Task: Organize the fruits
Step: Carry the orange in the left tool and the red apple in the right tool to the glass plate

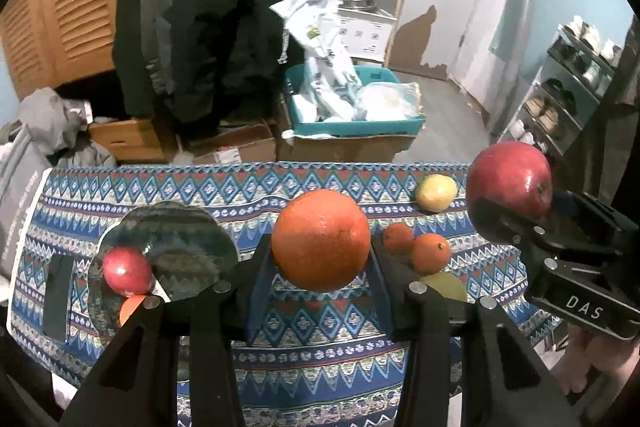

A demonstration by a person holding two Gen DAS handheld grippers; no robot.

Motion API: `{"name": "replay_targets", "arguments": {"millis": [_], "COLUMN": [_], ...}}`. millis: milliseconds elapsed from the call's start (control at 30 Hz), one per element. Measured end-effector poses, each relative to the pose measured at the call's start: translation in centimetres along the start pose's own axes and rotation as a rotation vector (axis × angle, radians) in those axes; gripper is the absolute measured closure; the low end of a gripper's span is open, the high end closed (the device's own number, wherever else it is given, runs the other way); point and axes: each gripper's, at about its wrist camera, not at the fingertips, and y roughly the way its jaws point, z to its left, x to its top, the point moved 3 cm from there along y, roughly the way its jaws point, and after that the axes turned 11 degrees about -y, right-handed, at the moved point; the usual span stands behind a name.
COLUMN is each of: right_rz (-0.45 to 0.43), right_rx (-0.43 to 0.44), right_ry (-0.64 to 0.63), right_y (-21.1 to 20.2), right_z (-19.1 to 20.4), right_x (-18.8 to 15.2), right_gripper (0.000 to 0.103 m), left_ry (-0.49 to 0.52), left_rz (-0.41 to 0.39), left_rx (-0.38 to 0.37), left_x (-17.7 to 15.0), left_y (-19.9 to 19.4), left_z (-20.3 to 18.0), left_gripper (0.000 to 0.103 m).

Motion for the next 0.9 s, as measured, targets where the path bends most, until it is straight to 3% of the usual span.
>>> {"name": "replay_targets", "arguments": {"millis": [900], "right_rz": [0.048], "right_rx": [0.142], "right_ry": [-0.114], "right_y": [6.9], "right_z": [9.7], "right_x": [4.7], "right_gripper": [0.028], "left_ry": [-0.194], "left_rz": [0.029], "left_rx": [0.157], "left_x": [0.6], "left_y": [2.1], "left_z": [12.1], "left_gripper": [0.058]}}
